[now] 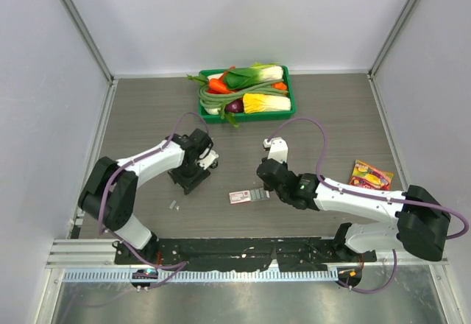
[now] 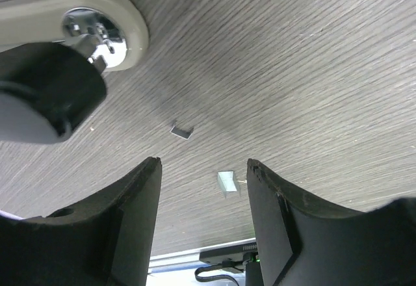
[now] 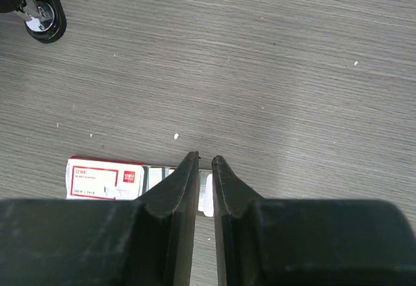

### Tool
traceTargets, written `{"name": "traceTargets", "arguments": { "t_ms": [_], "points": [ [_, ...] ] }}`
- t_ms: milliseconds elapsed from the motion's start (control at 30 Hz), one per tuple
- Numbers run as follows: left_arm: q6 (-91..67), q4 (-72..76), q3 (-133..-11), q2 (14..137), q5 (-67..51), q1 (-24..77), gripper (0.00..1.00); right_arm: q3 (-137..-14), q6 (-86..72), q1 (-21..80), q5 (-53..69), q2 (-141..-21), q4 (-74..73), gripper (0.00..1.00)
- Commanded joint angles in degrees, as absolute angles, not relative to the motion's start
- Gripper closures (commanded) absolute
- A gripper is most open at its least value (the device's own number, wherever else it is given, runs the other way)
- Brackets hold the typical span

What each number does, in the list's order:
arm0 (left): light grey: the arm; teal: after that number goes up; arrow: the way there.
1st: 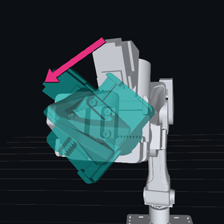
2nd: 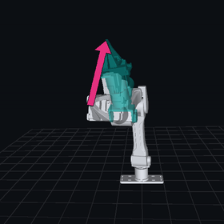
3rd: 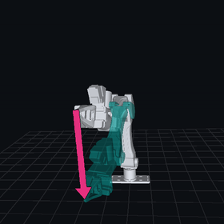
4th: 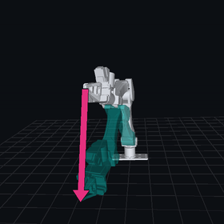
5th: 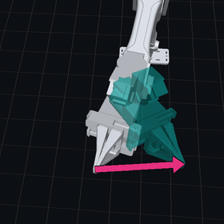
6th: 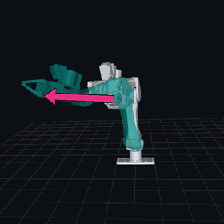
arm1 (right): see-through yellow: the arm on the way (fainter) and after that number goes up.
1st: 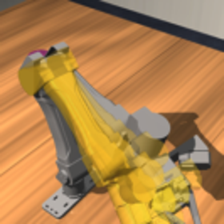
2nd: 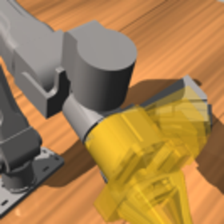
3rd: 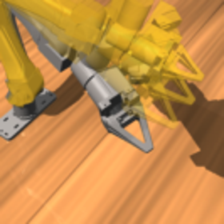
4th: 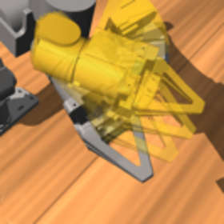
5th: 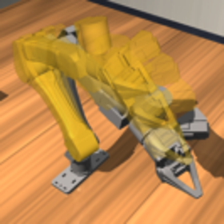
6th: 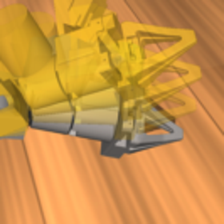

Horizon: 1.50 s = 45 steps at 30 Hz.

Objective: Unload the staples from the stapler

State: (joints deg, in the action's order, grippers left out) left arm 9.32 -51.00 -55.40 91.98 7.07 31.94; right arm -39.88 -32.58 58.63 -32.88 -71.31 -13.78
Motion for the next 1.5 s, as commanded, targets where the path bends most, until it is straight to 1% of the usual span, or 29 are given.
{"name": "traceTargets", "arguments": {
  "t_ms": [0,367,533,800,833,900,933,1033,1133,1267,1333,1400,1467],
  "points": [
    [8.79,-49.75,-55.99,88.51,6.24,30.85,0.41,-41.05,-31.99,58.45,-34.19,-68.91,-13.54,0.80],
    [11.95,-51.15,-52.56,89.30,5.80,29.44,0.41,-40.96,-31.99,58.36,-35.33,-68.12,-14.68,0.80],
    [12.04,-52.47,-53.61,89.56,5.80,29.44,0.40,-42.10,-31.82,58.36,-34.98,-69.43,-14.59,0.80],
    [12.66,-51.59,-50.36,90.70,5.54,29.44,0.41,-41.57,-31.90,58.45,-35.59,-68.47,-14.85,0.80],
    [12.83,-51.85,-50.27,91.05,5.28,29.53,0.42,-41.66,-31.99,58.45,-35.60,-68.47,-15.11,0.80],
    [13.27,-51.94,-49.92,91.32,4.31,29.44,0.50,-41.92,-31.82,58.45,-35.77,-68.29,-15.03,0.80],
    [13.36,-51.94,-49.83,91.84,4.13,29.53,0.55,-41.92,-31.90,58.45,-36.03,-68.38,-15.03,0.80],
    [13.62,-51.68,-49.66,92.55,3.43,29.44,0.62,-42.19,-31.73,58.36,-36.04,-68.55,-14.94,0.80],
    [13.97,-51.68,-49.92,92.99,2.64,29.62,0.67,-42.36,-31.64,58.45,-35.95,-68.91,-14.85,0.80],
    [14.50,-52.47,-50.62,91.06,1.23,29.53,0.68,-42.98,-31.03,58.45,-36.12,-69.43,-14.85,0.80],
    [14.76,-53.17,-51.15,90.27,0.36,29.53,0.72,-43.33,-30.85,58.45,-36.21,-69.61,-14.94,0.80],
    [14.94,-53.52,-51.24,90.09,0.35,29.53,0.73,-43.77,-30.32,58.45,-36.21,-69.61,-14.85,0.80],
    [15.21,-53.79,-51.33,90.00,-1.21,29.53,0.76,-44.03,-30.06,58.45,-36.30,-69.70,-15.03,0.80]
  ]
}}
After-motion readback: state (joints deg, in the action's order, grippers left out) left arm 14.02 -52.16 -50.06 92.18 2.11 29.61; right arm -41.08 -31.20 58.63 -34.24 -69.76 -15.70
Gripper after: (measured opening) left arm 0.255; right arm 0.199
